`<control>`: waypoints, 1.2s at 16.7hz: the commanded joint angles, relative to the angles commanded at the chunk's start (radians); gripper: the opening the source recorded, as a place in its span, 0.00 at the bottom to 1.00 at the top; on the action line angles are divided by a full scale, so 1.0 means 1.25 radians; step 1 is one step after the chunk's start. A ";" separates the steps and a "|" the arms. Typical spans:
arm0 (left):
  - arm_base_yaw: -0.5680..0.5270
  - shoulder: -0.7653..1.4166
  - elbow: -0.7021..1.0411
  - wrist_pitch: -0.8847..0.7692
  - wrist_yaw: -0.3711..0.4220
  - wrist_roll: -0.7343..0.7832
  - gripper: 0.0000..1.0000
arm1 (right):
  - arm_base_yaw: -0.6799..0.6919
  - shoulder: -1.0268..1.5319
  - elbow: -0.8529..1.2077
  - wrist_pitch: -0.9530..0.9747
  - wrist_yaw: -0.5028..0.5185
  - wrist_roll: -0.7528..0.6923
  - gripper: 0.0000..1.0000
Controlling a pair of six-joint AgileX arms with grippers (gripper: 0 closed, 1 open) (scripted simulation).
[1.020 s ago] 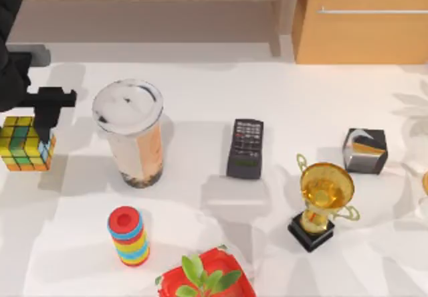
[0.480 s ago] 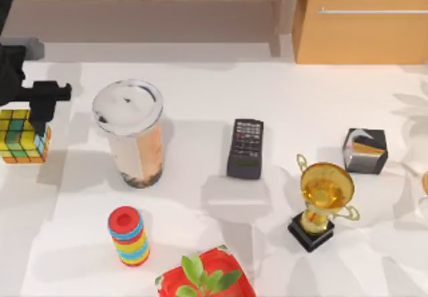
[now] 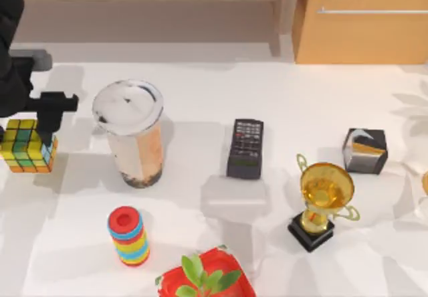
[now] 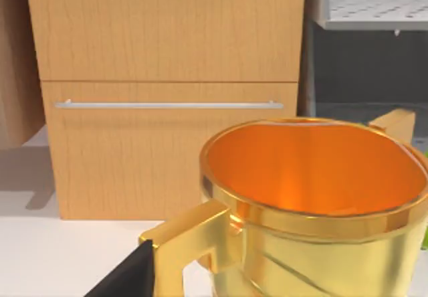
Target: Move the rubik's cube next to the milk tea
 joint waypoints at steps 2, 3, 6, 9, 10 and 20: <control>-0.003 0.010 -0.010 0.001 0.001 0.000 0.00 | 0.000 0.000 0.000 0.000 0.000 0.000 1.00; -0.003 0.010 -0.010 0.001 0.001 0.000 0.00 | 0.000 0.000 0.000 0.000 0.000 0.000 1.00; -0.003 0.010 -0.010 0.001 0.001 0.000 0.08 | 0.000 0.000 0.000 0.000 0.000 0.000 1.00; -0.003 0.010 -0.010 0.001 0.001 0.000 0.30 | 0.000 0.000 0.000 0.000 0.000 0.000 1.00; -0.003 0.010 -0.010 0.001 0.001 0.000 0.38 | 0.000 0.000 0.000 0.000 0.000 0.000 1.00; -0.003 0.010 -0.010 0.001 0.001 0.000 1.00 | 0.000 0.000 0.000 0.000 0.000 0.000 1.00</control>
